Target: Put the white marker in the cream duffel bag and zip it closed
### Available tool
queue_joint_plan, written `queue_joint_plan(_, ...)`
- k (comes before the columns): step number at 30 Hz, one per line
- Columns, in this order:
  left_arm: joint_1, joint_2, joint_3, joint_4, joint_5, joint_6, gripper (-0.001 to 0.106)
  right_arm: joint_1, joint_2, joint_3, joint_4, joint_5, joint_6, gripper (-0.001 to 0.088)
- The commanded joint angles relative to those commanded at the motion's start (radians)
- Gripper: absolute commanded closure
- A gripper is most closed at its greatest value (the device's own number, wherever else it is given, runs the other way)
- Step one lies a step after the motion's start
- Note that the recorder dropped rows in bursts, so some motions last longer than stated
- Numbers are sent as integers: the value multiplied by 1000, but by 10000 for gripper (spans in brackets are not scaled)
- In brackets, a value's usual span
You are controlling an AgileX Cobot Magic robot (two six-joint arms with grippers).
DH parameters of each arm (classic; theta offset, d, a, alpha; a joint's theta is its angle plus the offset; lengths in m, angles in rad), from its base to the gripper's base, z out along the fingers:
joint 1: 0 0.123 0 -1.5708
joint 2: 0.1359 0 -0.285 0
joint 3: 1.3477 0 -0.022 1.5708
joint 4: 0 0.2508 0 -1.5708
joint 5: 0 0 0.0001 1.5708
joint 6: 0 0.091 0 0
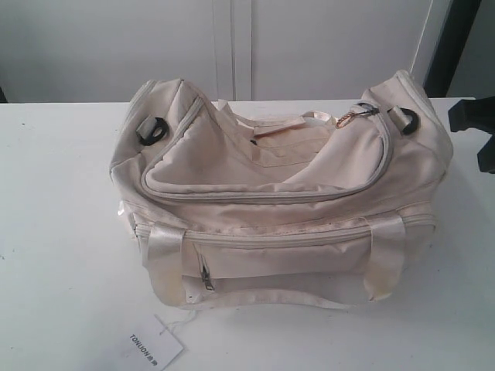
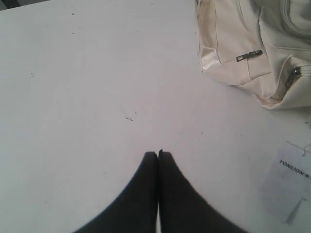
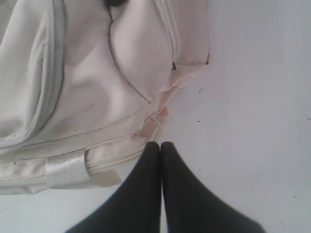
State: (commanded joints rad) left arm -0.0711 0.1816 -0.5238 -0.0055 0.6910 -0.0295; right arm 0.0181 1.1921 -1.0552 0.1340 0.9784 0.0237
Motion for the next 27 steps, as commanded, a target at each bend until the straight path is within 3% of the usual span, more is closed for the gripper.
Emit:
queue_joint_plan(2,-2,-50,90,-25,-94,0,1053,0,0,0,0,0,0,868)
queue_joint_plan(9,-19,-182,335,-28,-202,0,1053,0,0,0,0,0,0,868)
queue_joint_plan(13,-88,-182,395,-28,-274,3,1053,0,0,0,0,-2,0,868)
queue_joint_plan(20,-90,-182,522,-23,-329,4,1053,0,0,0,0,-1,0,868)
queue_joint_plan(27,-90,-182,524,-23,-346,4,1053,0,0,0,0,-1,0,868)
